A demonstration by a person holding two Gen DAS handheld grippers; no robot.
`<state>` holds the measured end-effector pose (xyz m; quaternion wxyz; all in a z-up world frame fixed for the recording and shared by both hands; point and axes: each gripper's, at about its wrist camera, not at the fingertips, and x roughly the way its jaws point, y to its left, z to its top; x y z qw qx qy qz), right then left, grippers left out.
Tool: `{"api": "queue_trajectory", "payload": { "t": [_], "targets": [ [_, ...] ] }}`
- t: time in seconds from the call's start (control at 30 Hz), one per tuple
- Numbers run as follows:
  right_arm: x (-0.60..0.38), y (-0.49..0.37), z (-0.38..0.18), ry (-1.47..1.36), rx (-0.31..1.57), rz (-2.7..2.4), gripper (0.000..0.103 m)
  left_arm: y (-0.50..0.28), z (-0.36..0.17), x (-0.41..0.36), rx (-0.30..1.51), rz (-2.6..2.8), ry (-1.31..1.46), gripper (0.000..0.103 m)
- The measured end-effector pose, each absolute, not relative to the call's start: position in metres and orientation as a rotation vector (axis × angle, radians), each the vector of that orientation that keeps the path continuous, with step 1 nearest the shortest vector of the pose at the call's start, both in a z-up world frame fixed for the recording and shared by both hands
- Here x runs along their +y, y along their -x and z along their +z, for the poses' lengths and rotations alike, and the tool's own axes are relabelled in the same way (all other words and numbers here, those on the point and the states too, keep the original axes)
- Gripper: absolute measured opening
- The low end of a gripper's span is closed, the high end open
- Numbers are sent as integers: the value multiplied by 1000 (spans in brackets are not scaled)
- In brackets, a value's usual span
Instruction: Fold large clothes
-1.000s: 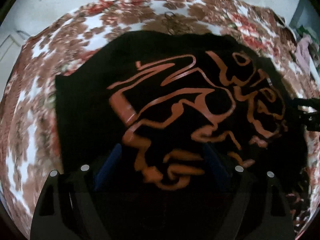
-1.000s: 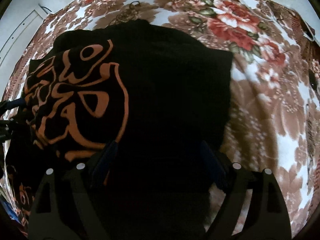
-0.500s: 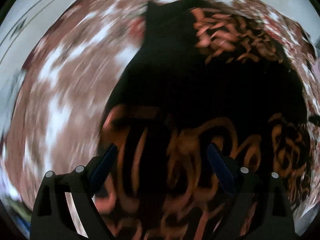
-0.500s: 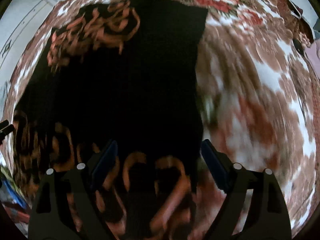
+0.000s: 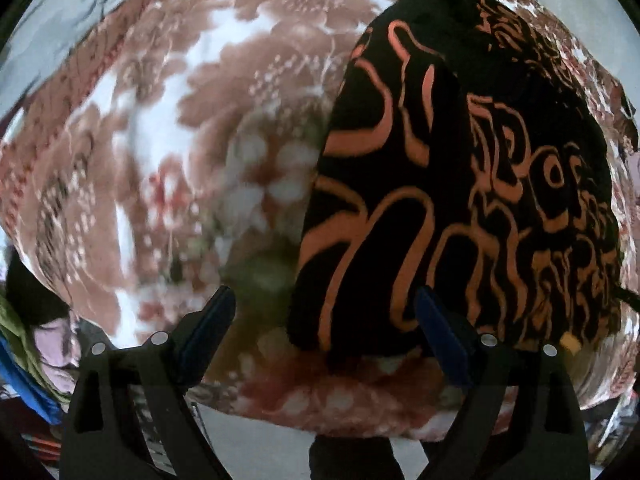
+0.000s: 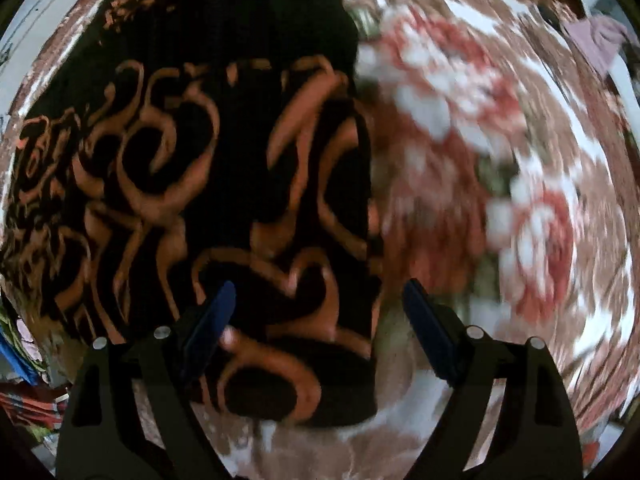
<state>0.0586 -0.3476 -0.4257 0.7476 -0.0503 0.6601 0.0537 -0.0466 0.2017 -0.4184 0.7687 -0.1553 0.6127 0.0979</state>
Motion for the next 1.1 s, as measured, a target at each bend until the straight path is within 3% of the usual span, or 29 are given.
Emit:
{"api": "queue_trajectory", "payload": {
  "t": [0.5,0.67,0.87,0.97,1.0,1.07,1.1],
  "targets": [
    [-357,-10,-437,-131,1480,84,86,56,-422,165,1238,25,476,87],
    [-341,-12,-423,-119,1451,167,86,56,-409,169,1194,4,480,87],
    [-361,-26,-444,-169,1464,94,85,57,-433,193,1240,52,571,87],
    [-375,-26,-448,-276,1471,95,74,53,-433,192,1225,24,613,84],
    [-381,-28,-448,-289,1476,103,58,50,-435,189,1231,16,615,80],
    [-378,-31,-445,-279,1485,130,37,43,-437,181,1241,5,600,56],
    [-374,-34,-443,-262,1489,146,21,39,-438,177,1248,-4,599,45]
  ]
}}
